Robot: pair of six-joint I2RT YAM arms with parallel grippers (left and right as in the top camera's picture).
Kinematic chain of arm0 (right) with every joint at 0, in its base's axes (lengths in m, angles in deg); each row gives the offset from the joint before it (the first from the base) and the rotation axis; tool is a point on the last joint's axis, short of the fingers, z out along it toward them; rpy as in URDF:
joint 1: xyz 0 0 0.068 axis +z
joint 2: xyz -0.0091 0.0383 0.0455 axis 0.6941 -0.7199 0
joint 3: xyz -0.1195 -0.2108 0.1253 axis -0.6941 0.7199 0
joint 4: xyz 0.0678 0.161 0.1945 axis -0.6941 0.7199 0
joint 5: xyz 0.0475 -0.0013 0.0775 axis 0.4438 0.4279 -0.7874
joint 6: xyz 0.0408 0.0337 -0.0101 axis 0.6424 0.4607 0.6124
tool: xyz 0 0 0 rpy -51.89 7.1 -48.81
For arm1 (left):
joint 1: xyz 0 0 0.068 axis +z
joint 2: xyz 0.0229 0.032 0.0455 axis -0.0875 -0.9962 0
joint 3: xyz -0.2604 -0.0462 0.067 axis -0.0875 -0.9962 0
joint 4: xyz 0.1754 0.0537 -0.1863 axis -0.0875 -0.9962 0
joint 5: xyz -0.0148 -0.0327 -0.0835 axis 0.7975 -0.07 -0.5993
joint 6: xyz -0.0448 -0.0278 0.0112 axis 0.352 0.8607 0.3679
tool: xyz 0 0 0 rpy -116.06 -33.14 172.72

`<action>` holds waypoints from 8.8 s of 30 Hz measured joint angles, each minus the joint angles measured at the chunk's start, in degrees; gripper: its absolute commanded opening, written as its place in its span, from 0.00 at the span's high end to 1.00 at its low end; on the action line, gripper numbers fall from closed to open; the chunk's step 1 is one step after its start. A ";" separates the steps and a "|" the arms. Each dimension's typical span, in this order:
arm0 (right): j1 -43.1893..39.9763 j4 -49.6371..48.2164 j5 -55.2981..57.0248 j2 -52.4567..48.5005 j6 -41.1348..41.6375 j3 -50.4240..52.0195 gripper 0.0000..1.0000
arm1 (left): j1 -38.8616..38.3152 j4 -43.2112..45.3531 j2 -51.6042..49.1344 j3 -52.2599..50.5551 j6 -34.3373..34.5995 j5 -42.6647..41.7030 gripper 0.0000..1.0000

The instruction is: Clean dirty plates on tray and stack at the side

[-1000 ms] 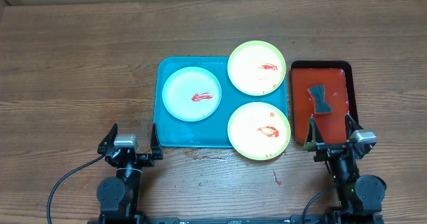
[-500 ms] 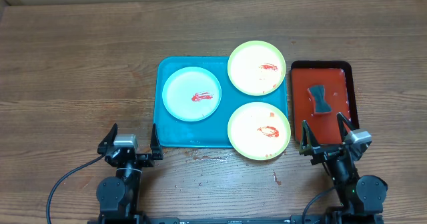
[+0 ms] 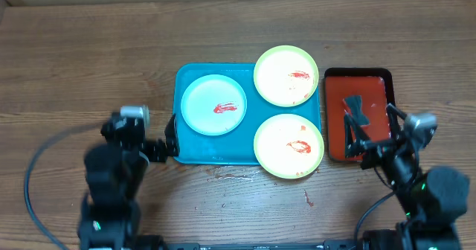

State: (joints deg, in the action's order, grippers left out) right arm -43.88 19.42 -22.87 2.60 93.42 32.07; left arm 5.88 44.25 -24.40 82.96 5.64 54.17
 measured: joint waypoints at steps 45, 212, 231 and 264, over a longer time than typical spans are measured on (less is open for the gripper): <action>-2.62 52.00 14.58 -58.45 1.05 -51.49 0.18 | -2.08 -34.93 -75.54 58.23 5.42 -0.04 0.26; 34.80 35.32 10.14 -106.88 16.44 -73.02 0.96 | -4.66 -40.81 -86.66 58.51 -0.44 -3.17 0.96; 38.38 32.96 4.61 -107.95 16.46 -73.83 0.96 | -4.57 -40.33 -86.66 58.51 -0.63 -2.34 0.96; 39.01 35.10 17.77 -109.90 15.08 -79.91 0.96 | -4.66 -39.91 -86.66 58.51 -1.27 -3.96 0.96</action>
State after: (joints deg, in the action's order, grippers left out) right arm -4.86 54.52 -5.11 -107.29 108.50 -47.83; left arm 1.23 4.34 -111.06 141.47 4.37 50.22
